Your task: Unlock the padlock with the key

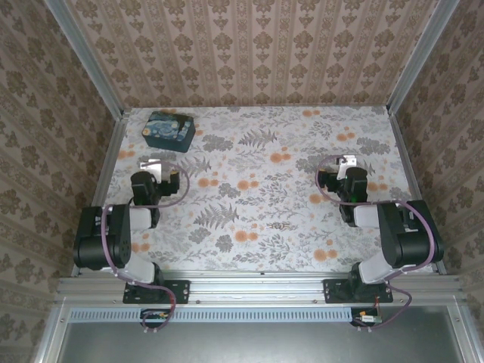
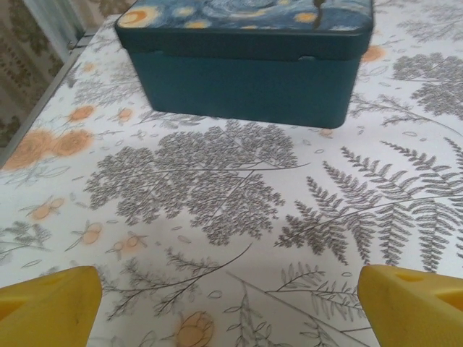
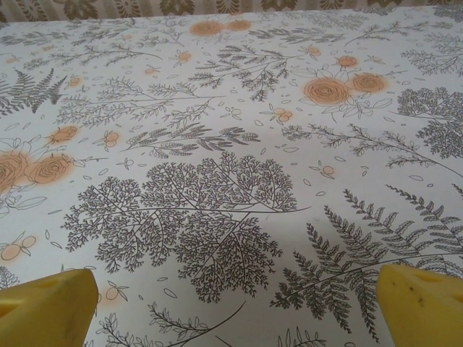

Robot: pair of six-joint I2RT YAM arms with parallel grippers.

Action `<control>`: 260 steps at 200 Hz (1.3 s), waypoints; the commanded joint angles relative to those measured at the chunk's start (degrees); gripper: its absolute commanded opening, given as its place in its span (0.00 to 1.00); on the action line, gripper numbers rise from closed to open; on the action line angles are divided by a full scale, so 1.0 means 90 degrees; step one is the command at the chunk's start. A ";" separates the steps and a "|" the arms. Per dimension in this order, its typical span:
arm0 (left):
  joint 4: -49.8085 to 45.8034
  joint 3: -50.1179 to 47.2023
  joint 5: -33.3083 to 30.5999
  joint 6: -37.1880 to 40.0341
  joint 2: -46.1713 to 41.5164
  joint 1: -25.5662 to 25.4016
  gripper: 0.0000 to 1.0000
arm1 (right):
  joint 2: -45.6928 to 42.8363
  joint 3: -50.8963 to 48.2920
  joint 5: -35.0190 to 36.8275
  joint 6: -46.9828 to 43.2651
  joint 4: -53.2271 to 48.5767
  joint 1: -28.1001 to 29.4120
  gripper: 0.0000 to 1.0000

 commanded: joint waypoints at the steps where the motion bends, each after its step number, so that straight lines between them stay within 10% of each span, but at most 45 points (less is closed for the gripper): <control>1: -0.1635 0.0822 -0.1002 -0.0554 -0.1075 -0.0094 1.00 | -0.0633 0.0523 0.0158 -0.0107 -0.1117 0.0031 1.00; 47: -0.5747 0.3404 -0.1418 -0.3028 -0.0583 -0.0065 1.00 | -0.1366 0.1784 0.0223 0.0368 -0.4030 0.0151 0.95; 80: -0.6693 0.4532 -0.0490 -0.4665 0.0424 -0.0181 1.00 | -0.1720 0.2349 0.0099 0.0508 -0.5185 0.0530 0.94; 260: -0.5729 0.7044 -0.0341 -0.6272 0.3948 -0.0696 0.90 | -0.2679 0.2428 -0.0603 0.0831 -0.5955 0.2497 0.93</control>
